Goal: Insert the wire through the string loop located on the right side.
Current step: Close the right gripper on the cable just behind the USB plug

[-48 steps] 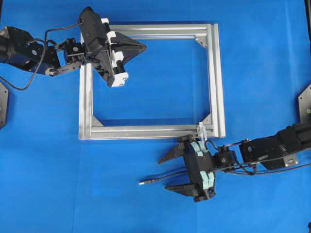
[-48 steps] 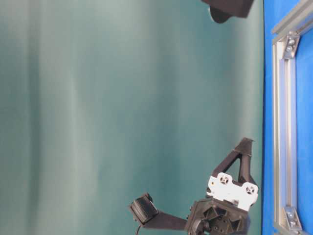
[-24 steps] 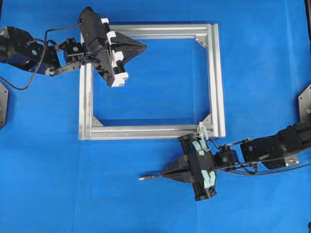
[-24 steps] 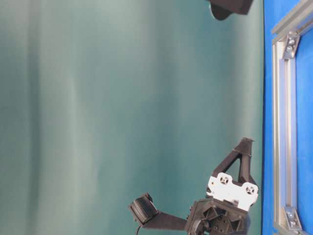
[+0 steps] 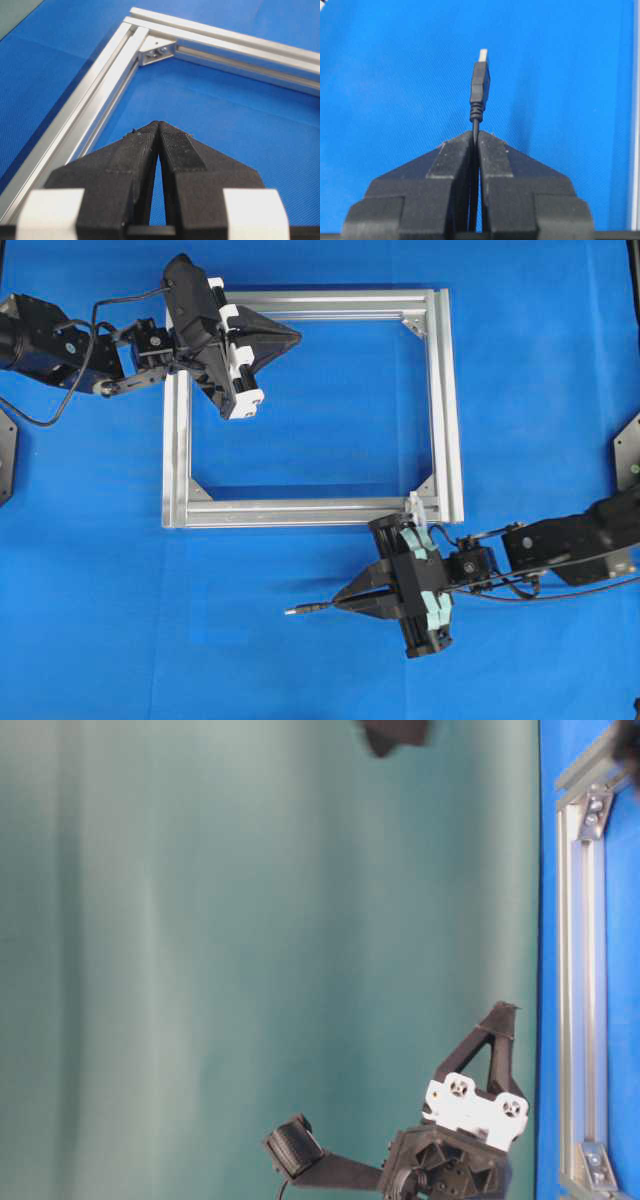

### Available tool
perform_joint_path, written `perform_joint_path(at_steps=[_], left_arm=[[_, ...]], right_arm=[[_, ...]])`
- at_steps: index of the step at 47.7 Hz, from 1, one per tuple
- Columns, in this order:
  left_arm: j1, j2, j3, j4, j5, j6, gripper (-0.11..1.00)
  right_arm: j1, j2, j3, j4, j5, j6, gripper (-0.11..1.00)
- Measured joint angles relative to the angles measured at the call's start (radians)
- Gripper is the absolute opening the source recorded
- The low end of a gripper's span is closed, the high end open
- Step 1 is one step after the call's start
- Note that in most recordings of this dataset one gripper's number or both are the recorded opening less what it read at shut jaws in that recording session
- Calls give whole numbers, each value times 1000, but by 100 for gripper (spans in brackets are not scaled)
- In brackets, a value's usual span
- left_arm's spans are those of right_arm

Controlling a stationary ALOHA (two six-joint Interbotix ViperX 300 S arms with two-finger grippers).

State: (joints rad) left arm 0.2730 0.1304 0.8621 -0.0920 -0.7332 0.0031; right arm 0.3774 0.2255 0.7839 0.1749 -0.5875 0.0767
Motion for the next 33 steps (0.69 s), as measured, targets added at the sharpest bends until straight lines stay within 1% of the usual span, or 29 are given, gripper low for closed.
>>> perform_joint_path(at_steps=[3, 10, 33], left_arm=[[0, 0, 0, 0, 0, 0, 0], [0, 0, 0, 0, 0, 0, 0], [0, 0, 3, 0, 0, 0, 0]], right_arm=[[-2, -40, 0, 0, 43, -8, -3], [-6, -112, 0, 0, 101, -34, -3], [-9, -124, 0, 0, 118, -40, -3]])
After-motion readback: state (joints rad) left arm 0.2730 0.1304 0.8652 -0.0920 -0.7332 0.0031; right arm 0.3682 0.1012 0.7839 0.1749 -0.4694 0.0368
